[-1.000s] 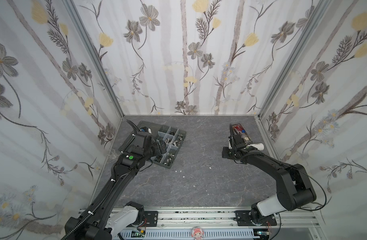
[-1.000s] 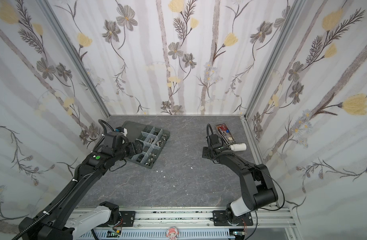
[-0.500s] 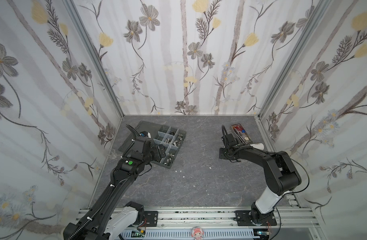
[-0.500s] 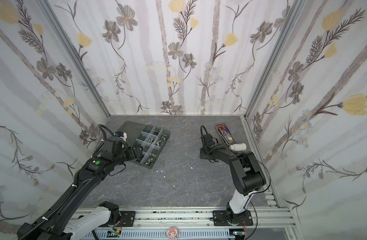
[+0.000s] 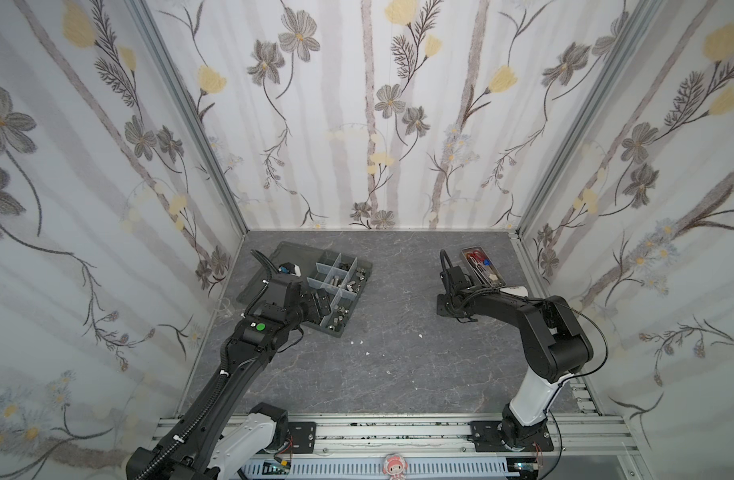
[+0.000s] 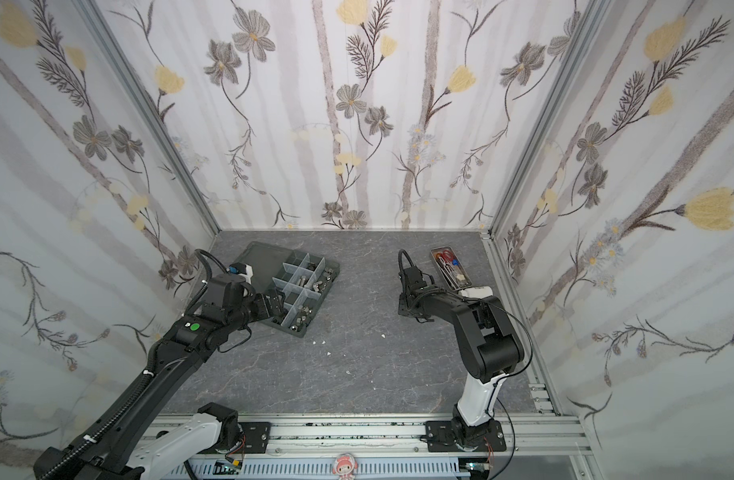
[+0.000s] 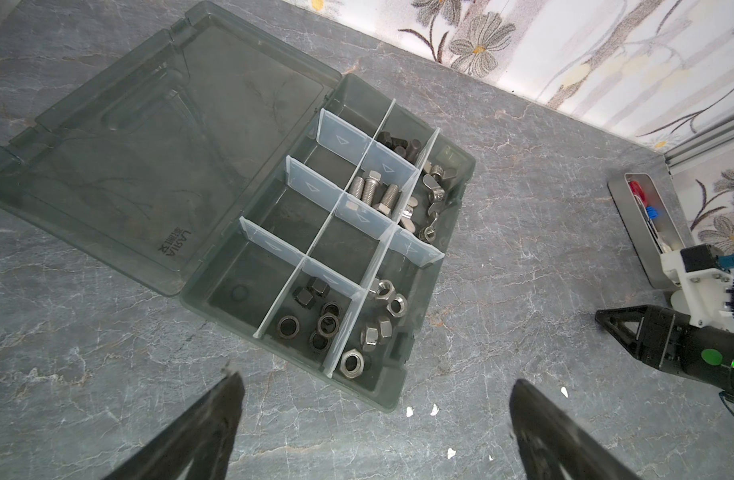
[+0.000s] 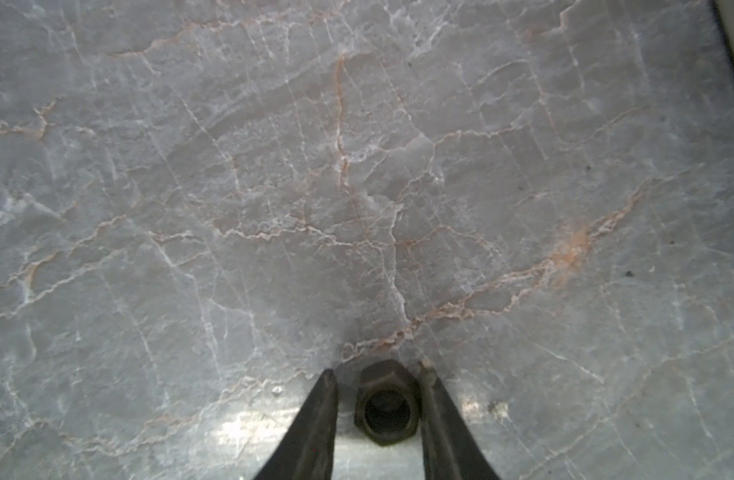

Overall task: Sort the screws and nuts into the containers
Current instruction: 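Lower the right gripper around the last black hex nut and close on it, then carry the nut over the box with the right gripper while the left gripper draws back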

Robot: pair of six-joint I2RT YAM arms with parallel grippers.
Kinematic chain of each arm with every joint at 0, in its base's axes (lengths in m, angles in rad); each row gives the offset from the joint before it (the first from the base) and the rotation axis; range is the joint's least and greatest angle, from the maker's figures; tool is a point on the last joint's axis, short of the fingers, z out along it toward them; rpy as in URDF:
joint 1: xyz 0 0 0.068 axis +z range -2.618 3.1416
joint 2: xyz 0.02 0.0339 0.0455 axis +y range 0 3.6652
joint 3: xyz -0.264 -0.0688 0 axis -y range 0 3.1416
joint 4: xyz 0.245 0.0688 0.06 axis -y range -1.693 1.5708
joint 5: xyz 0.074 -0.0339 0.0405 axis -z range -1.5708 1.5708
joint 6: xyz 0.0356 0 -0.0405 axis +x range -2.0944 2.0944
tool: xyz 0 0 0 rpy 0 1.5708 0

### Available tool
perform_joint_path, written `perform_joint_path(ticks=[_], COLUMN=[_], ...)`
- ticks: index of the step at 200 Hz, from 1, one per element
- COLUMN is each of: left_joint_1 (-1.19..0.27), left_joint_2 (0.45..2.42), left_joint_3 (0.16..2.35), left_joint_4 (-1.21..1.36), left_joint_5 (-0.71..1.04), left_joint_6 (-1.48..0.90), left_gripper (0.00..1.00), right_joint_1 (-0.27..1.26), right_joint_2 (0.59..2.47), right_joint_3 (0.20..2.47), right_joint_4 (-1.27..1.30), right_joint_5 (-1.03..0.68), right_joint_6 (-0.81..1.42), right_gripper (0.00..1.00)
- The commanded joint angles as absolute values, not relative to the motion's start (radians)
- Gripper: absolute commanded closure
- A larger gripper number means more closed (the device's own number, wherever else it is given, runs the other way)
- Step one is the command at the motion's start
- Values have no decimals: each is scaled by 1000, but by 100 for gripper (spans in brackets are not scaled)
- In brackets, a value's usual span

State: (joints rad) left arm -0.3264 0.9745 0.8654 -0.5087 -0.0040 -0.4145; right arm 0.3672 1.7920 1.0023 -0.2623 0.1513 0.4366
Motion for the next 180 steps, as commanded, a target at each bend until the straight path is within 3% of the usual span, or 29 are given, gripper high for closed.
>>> perform_joint_path(ticks=[1, 66, 110, 180], left_joint_1=[-325, -326, -325, -325], left_joint_2=[977, 968, 928, 840], left_joint_3=[870, 886, 881, 917], left_joint_4=[-488, -502, -503, -547], left_joint_5=[-20, -20, -35, -63], left_joint_6=[-403, -411, -441, -460], left_gripper=[0, 0, 0, 0], right_joint_1=[367, 371, 419, 627], right_joint_2=[1796, 1758, 1706, 1674], right_joint_3=[996, 991, 999, 1115], right_joint_4=[-268, -259, -228, -174], right_joint_5=[142, 138, 95, 48], right_joint_6=[446, 451, 451, 443], right_gripper=[69, 86, 87, 86])
